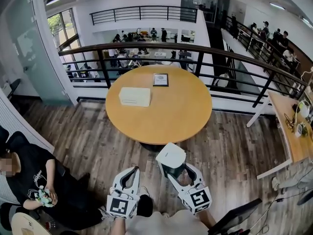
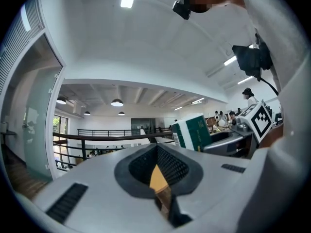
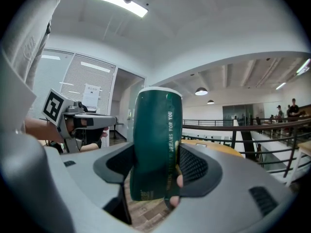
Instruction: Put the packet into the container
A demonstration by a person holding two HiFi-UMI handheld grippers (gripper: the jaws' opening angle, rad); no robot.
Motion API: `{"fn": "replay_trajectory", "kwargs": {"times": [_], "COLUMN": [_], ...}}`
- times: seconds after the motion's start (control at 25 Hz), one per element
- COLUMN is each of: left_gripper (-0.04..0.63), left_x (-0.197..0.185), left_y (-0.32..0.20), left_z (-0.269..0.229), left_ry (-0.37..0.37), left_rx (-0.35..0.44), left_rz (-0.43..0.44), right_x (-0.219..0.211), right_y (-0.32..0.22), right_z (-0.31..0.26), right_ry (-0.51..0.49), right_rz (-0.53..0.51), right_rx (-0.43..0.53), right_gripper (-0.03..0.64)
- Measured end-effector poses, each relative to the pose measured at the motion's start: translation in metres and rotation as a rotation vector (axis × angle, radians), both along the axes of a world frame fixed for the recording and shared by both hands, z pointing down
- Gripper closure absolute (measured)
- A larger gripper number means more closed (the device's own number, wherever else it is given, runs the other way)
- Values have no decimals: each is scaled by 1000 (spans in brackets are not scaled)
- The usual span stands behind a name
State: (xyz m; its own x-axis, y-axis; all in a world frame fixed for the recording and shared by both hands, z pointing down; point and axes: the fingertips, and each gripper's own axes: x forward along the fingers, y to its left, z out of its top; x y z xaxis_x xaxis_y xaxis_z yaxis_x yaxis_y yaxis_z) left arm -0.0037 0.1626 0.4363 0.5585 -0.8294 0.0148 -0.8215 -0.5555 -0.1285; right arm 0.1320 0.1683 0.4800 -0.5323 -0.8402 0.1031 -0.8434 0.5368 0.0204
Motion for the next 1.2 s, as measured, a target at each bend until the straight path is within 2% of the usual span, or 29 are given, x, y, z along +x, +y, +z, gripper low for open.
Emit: {"fn": "replay_trajectory", "kwargs": {"times": [0.12, 0.28, 0.44, 0.56, 0.72, 0.84, 1.08, 1.2], "left_gripper": [591, 591, 591, 591, 591, 591, 591, 591], "left_x": [-6, -24, -46, -63, -80, -90, -103, -108], "left_y": [-28, -66, -102, -125, -150, -161, -179, -191], "left_z": [-7, -16, -33, -41, -42, -40, -31, -27], "left_ry": [21, 1, 81, 111, 105, 50, 63, 93], "left_rx": [20, 37, 43, 55, 59, 65, 26, 3], "left_rz": [3, 9, 3, 5, 7, 21, 9, -6], "right_x": [-9, -25, -49, -68, -87, -95, -104, -111], "right_y": [-28, -68, -105, -128, -150, -158, -175, -188], "right_z": [-9, -20, -34, -43, -47, -48, -39, -31], "right_ry": [11, 15, 16, 28, 31, 39, 42, 41], "right_rz": [1, 4, 5, 6, 9, 13, 13, 0], "right_rx": [7, 21, 35, 50, 65, 54, 5, -15], "right_gripper": [333, 333, 333, 333, 333, 333, 333, 333]}}
